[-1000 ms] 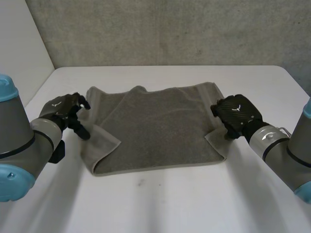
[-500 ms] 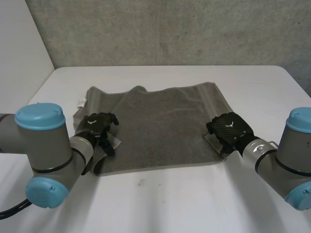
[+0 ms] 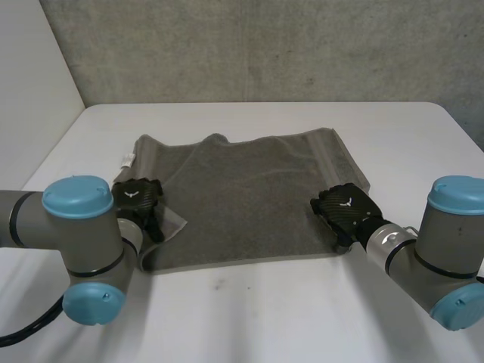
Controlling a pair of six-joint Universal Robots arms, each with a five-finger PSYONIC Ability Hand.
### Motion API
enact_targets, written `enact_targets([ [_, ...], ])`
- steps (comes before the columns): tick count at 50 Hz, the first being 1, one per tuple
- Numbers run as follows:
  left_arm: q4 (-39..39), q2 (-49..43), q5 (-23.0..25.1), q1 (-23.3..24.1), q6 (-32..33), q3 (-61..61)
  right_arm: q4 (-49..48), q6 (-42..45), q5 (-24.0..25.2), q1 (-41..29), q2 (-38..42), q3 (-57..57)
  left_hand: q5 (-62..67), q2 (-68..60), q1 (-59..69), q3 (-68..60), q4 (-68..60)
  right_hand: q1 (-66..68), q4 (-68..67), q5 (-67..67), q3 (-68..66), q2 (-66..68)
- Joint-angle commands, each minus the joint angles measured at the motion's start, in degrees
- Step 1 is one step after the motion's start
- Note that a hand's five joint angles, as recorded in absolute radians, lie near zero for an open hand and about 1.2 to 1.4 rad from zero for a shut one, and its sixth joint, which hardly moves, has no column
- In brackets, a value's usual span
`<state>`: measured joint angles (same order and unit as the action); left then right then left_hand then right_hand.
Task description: Fold the towel.
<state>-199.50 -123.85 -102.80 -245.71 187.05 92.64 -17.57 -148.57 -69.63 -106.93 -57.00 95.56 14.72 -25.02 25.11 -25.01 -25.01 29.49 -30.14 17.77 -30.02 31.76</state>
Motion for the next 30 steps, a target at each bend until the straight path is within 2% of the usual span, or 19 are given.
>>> enact_targets([
  [1, -2.73, 0.63, -5.91, -1.44, 4.80, 1.22, -0.01, 0.12, -0.42, -0.04, 0.05, -0.28, 0.48, -0.18, 0.09, -0.19, -0.19, -2.09, 2.73, -0.36, 2.61, -4.35],
  [7, -2.47, 1.94, -9.26, -4.69, 5.34, 2.54, -0.01, 0.12, -0.68, -0.04, 0.23, -0.46, -5.58, 5.88, -5.97, 5.87, 5.87, -1.75, 2.39, -0.02, 2.28, -4.01],
  [17, -2.21, 8.52, -7.77, -9.96, 4.99, 8.33, -0.01, 1.18, -0.68, -0.04, 0.23, -0.37, -5.59, 5.89, -5.98, 5.88, 5.88, -1.75, 2.39, -0.02, 2.28, -4.01],
  [21, -2.03, 10.82, -4.69, -9.18, 4.72, 9.92, -0.01, 1.18, -0.68, -0.04, 0.14, -0.37, -5.59, 5.89, -5.98, 5.88, 5.88, -1.75, 2.39, -0.02, 2.28, -4.01],
  [23, -1.95, 12.75, -0.84, -7.78, 4.46, 11.15, -0.01, 1.18, -0.68, -0.04, 0.14, -0.37, -5.59, 5.89, -5.98, 5.88, 5.88, -1.75, 2.39, -0.02, 2.28, -4.01],
  [24, -1.95, 12.76, -0.82, -7.77, 4.46, 11.15, -0.01, 1.18, -0.68, -0.04, 0.14, -0.37, -5.59, 5.89, -5.98, 5.88, 5.88, -1.75, 2.39, -0.02, 2.28, -4.01],
  [26, -1.68, 13.90, 2.59, -4.80, 3.85, 11.77, -0.01, 1.18, -0.68, -0.04, 0.05, -0.28, -5.75, 6.05, -6.15, 6.05, 6.05, -1.75, 2.39, -0.02, 2.28, -4.01],
  [30, -1.51, 13.72, 4.19, -2.41, 3.40, 12.21, -0.01, 1.18, -0.68, -0.04, 0.05, -0.20, -5.92, 6.22, -6.32, 6.22, 6.22, -1.75, 2.39, -0.02, 2.28, -4.01],
])
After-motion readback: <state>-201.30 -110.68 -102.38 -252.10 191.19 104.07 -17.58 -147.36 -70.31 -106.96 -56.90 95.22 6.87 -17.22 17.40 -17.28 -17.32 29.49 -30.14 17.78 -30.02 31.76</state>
